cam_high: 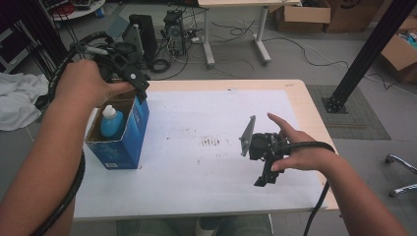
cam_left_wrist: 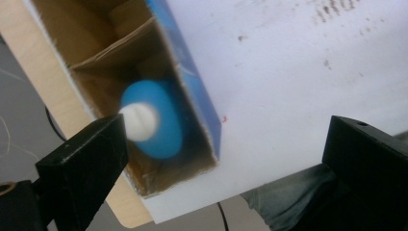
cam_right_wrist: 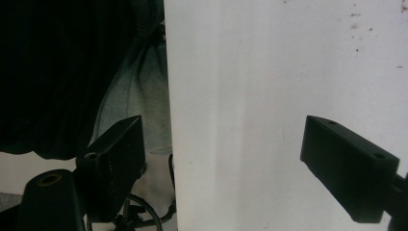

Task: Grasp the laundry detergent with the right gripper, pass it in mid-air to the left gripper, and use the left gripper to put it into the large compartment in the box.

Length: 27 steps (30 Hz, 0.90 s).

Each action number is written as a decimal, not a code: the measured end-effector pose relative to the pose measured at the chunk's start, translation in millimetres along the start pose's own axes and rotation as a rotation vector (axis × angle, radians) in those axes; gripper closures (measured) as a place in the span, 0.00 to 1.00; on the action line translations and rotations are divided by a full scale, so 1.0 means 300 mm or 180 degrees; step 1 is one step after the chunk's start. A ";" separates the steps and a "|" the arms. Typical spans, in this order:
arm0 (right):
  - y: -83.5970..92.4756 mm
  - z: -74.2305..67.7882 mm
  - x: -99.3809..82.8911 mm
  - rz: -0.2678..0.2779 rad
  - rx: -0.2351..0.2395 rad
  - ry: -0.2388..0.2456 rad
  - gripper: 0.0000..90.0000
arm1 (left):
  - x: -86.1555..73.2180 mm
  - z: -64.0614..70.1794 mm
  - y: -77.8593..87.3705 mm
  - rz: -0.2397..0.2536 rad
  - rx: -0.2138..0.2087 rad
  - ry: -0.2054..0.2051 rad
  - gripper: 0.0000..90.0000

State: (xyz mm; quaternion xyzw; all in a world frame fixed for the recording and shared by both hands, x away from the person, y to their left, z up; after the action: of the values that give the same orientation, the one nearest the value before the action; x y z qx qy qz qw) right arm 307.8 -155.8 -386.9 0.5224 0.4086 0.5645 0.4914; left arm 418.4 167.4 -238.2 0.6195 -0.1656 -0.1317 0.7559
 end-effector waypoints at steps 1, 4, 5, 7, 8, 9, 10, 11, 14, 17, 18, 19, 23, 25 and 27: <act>0.001 0.001 -0.005 -0.0007 -0.0005 -0.0009 0.18 | 0.005 0.011 0.000 -0.0021 -0.0002 -0.0053 0.02; 0.006 0.003 -0.009 -0.0012 -0.0015 -0.0029 0.18 | 0.021 0.048 -0.004 -0.0062 -0.0021 -0.0192 0.00; 0.011 0.003 -0.014 -0.0020 -0.0012 -0.0027 0.17 | 0.027 0.063 -0.006 -0.0058 -0.0040 -0.0237 0.00; 0.012 0.003 -0.016 -0.0022 -0.0015 -0.0030 0.17 | 0.034 0.091 -0.015 -0.0113 -0.0094 -0.0372 0.00; 0.014 0.005 -0.019 -0.0035 -0.0023 -0.0038 0.18 | 0.036 0.104 -0.023 -0.0166 -0.0127 -0.0444 0.00; 0.016 0.005 -0.022 -0.0046 -0.0014 -0.0037 0.18 | 0.037 0.115 -0.030 -0.0207 -0.0147 -0.0498 0.00; 0.017 0.006 -0.023 -0.0054 -0.0011 -0.0039 0.18 | 0.039 0.130 -0.044 -0.0272 -0.0169 -0.0615 0.00; 0.020 0.009 -0.027 -0.0074 -0.0020 -0.0033 0.18 | 0.040 0.142 -0.056 -0.0331 -0.0178 -0.0717 0.00; 0.030 0.018 -0.031 -0.0116 -0.0033 -0.0049 0.18 | 0.035 0.173 -0.091 -0.0516 -0.0223 -0.1000 0.00; 0.044 0.030 -0.032 -0.0146 -0.0051 -0.0074 0.18 | 0.028 0.211 -0.129 -0.0650 -0.0332 -0.1407 0.00; 0.049 0.034 -0.031 -0.0156 -0.0066 -0.0079 0.18 | 0.024 0.221 -0.141 -0.0683 -0.0348 -0.1547 0.00; 0.054 0.038 -0.030 -0.0169 -0.0062 -0.0081 0.17 | 0.012 0.236 -0.160 -0.0769 -0.0416 -0.1731 0.00; 0.074 0.066 -0.020 -0.0220 -0.0076 -0.0088 0.18 | -0.020 0.260 -0.201 -0.0942 -0.0495 -0.2186 0.00; 0.077 0.077 -0.014 -0.0225 -0.0079 -0.0102 0.17 | -0.031 0.267 -0.216 -0.0962 -0.0510 -0.2372 0.00; 0.077 0.081 -0.011 -0.0215 -0.0078 -0.0100 0.17 | -0.038 0.273 -0.226 -0.0965 -0.0566 -0.2502 0.00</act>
State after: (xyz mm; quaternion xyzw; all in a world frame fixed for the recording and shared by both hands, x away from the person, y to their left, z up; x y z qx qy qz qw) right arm 328.7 -164.6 -362.0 0.5111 0.4113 0.5442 0.5229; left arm 374.7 85.5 -291.2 0.4720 -0.3360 -0.4811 0.6579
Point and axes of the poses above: each handheld gripper's, and its own axes: y roughly backward along the jaws, x roughly out of its top, z roughly to its right, the point moved 9 cm from there along -y, roughly forward along the jaws, and after that the axes turned 14 degrees about -x, right-handed, at the moved point
